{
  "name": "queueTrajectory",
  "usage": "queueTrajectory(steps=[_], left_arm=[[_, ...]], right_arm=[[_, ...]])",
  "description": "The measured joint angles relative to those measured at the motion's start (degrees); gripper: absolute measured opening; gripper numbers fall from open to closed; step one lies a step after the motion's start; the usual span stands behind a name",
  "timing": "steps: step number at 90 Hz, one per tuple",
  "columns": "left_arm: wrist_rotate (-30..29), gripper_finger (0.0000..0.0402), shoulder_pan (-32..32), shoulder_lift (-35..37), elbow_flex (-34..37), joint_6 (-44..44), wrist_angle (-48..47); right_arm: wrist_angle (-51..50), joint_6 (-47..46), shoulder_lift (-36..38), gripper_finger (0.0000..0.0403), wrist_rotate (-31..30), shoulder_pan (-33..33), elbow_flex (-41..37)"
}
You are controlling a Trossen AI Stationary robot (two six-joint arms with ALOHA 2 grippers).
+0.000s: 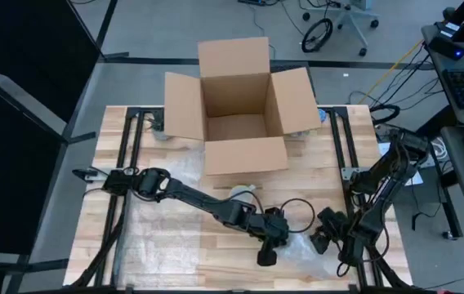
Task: Wrap mug
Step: Wrap the red mug with bubble wrap
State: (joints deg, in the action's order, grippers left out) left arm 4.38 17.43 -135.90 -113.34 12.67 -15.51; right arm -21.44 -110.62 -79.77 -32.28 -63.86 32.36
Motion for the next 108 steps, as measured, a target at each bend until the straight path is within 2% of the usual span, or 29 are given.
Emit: queueTrajectory(steps=[31, 43, 56, 63, 72, 79, 98, 108], left_arm=[[0.0, 0.0, 0.0, 0.0, 0.0, 0.0, 0.3], [0.0, 0.0, 0.0, 0.0, 0.0, 0.1, 0.4], [0.0, 0.0, 0.0, 0.0, 0.0, 0.1, 0.4], [0.0, 0.0, 0.0, 0.0, 0.0, 0.1, 0.4], [0.0, 0.0, 0.0, 0.0, 0.0, 0.1, -0.2], [0.0, 0.0, 0.0, 0.0, 0.0, 0.1, -0.3], [0.0, 0.0, 0.0, 0.0, 0.0, 0.2, -0.4], [0.0, 0.0, 0.0, 0.0, 0.0, 0.2, -0.5]], right_arm=[[20.4, 21.6, 2.8, 0.0124, -19.0, -2.8, -0.4], [28.4, 31.6, 3.5, 0.0111, -24.6, -3.8, -0.3], [31.5, 37.9, 3.6, 0.011, -26.2, -2.2, -0.3], [30.8, 39.3, 3.7, 0.011, -24.3, -1.3, -0.3], [26.8, 39.1, 6.0, 0.011, -16.0, -1.1, -0.3], [21.6, 33.9, 8.8, 0.0109, -11.5, -1.3, -0.3], [5.8, 20.4, 15.3, 0.0118, -4.9, -2.3, -0.3], [1.2, 13.8, 16.5, 0.0121, 1.8, -2.6, -0.3]])
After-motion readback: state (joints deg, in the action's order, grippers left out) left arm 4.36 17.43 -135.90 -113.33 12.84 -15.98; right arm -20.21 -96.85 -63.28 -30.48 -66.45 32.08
